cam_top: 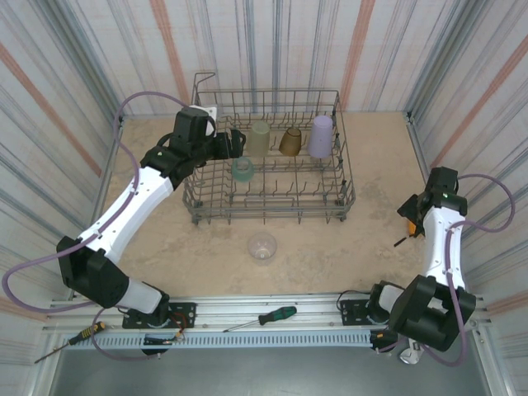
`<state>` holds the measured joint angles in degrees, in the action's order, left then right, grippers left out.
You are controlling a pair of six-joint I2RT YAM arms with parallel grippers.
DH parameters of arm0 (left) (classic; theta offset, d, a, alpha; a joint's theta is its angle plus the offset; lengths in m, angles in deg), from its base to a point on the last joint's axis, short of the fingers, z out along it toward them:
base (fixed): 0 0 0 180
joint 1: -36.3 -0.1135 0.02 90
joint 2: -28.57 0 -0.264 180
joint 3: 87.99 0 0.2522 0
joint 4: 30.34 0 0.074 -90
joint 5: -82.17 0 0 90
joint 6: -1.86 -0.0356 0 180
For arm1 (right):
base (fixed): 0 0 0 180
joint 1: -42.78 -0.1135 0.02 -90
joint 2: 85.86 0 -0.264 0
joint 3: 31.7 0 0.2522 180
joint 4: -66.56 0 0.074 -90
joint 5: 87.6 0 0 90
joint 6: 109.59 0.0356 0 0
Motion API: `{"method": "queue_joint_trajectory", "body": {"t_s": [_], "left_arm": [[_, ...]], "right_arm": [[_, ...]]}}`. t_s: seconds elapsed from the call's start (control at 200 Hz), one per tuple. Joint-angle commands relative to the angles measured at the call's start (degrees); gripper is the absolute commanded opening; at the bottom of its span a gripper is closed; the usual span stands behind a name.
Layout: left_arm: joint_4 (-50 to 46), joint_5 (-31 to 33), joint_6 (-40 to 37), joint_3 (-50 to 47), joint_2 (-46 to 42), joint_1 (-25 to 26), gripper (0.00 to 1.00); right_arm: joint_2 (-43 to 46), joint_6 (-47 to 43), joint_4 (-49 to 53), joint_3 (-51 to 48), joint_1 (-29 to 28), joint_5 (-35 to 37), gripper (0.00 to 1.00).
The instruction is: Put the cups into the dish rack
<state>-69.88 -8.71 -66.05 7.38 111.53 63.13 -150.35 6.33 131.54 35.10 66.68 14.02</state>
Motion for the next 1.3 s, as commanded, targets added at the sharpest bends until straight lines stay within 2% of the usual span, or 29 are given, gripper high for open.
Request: {"method": "queue_joint_trajectory", "body": {"t_s": [0.0, 0.105, 0.265, 0.491, 0.571, 0.807, 0.937, 1.077, 1.197, 1.297], "left_arm": [[-0.4, 0.1, -1.3, -0.4, -0.4, -0.2, 0.99], [-0.7, 0.7, -1.9, -0.6, -0.8, -0.1, 0.99], [-0.5, 2.2, -2.6, -1.3, -1.4, -0.2, 0.99], [0.2, 0.9, -1.9, -2.0, -1.9, -0.2, 0.99], [0.2, 0.4, -1.5, -2.1, -1.8, -0.1, 0.99], [0.2, 0.1, -1.2, -2.0, -1.5, -0.1, 0.99], [0.0, 0.6, -1.3, -1.9, -1.7, -0.1, 0.99], [0.0, 1.5, -1.7, -2.1, -1.9, -0.2, 0.99], [-0.2, 1.4, -1.8, -1.9, -2.0, -0.1, 0.99], [0.0, 1.5, -1.8, -2.1, -2.4, -0.1, 0.99]], "right_arm": [[-1.7, -1.4, -1.6, -0.3, 1.8, -0.7, 0.89], [-4.6, -1.9, -2.2, 0.0, 3.1, -1.4, 0.83], [-8.6, -1.5, -4.2, -1.2, 3.5, -0.6, 0.79], [-14.3, -1.0, -6.1, -0.4, 4.0, 0.6, 0.68], [-15.2, -1.5, -7.1, -0.5, 4.3, 1.6, 0.68], [-16.9, -1.9, -8.9, -1.0, 6.3, 1.1, 0.5], [-17.0, -2.0, -9.1, -0.9, 6.6, -0.6, 0.47], [-17.2, -2.0, -10.7, -2.1, 6.7, -0.7, 0.35], [-18.4, -1.9, -10.7, -2.1, 6.7, -0.6, 0.13], [-18.3, -1.1, -10.7, -2.3, 6.7, -0.1, 0.0]]}}
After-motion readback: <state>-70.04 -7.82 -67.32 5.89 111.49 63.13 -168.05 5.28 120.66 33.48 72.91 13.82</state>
